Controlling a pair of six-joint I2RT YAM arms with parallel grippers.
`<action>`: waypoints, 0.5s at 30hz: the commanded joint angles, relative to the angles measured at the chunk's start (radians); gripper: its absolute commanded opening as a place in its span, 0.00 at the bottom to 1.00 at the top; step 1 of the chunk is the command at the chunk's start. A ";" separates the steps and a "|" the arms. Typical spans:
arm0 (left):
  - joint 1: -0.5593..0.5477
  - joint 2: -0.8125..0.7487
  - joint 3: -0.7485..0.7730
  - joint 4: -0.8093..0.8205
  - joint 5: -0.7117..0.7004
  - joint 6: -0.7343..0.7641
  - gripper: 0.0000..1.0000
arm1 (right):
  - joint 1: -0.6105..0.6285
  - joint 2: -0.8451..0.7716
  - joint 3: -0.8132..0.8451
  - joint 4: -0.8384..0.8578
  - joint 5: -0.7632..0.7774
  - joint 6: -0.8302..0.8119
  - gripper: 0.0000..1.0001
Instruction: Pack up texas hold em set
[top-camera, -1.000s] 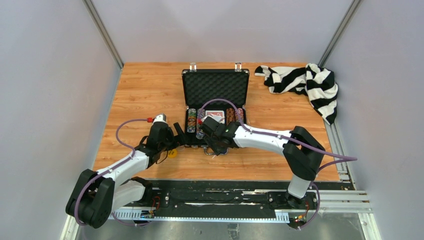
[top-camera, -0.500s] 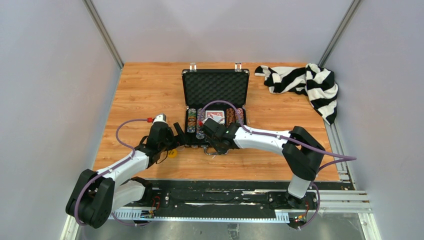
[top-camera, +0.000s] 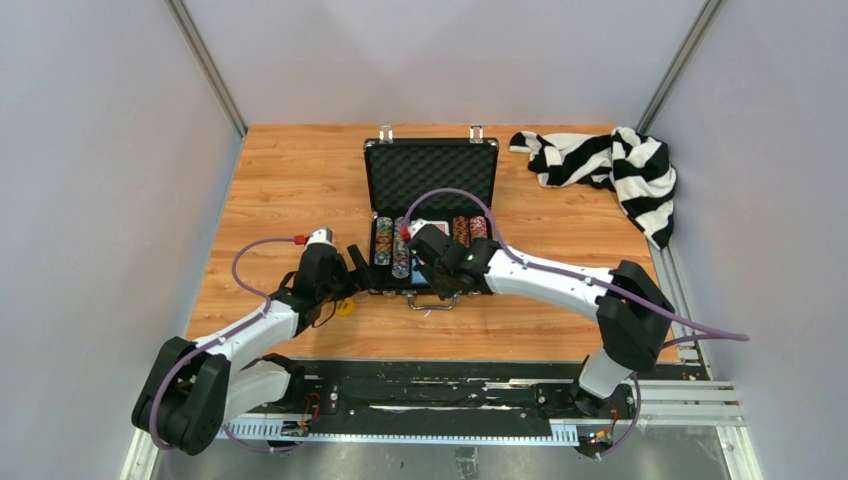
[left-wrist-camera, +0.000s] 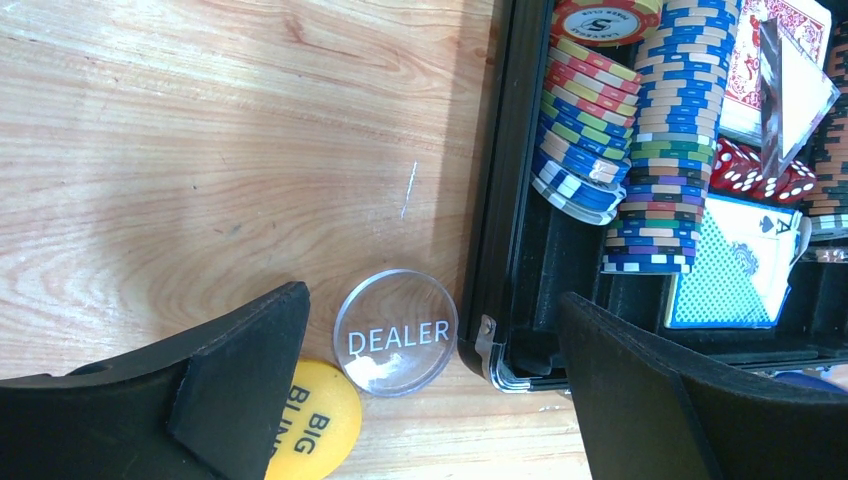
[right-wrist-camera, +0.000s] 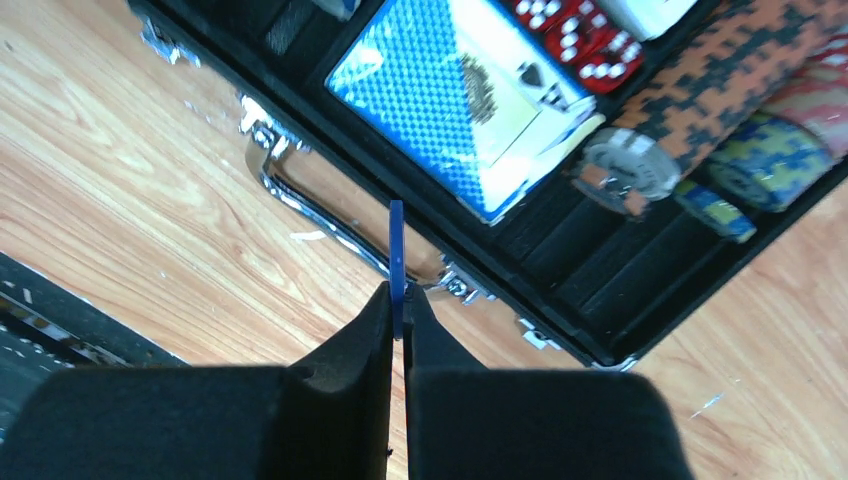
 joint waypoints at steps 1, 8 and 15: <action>0.010 0.026 -0.003 0.000 0.007 0.004 0.99 | -0.062 -0.040 0.035 0.027 -0.010 -0.029 0.01; 0.011 0.048 0.012 -0.002 0.014 0.011 0.99 | -0.275 -0.035 -0.078 0.356 -0.450 0.114 0.01; 0.013 0.037 0.016 -0.020 0.004 0.019 0.99 | -0.368 0.051 -0.107 0.542 -0.688 0.233 0.01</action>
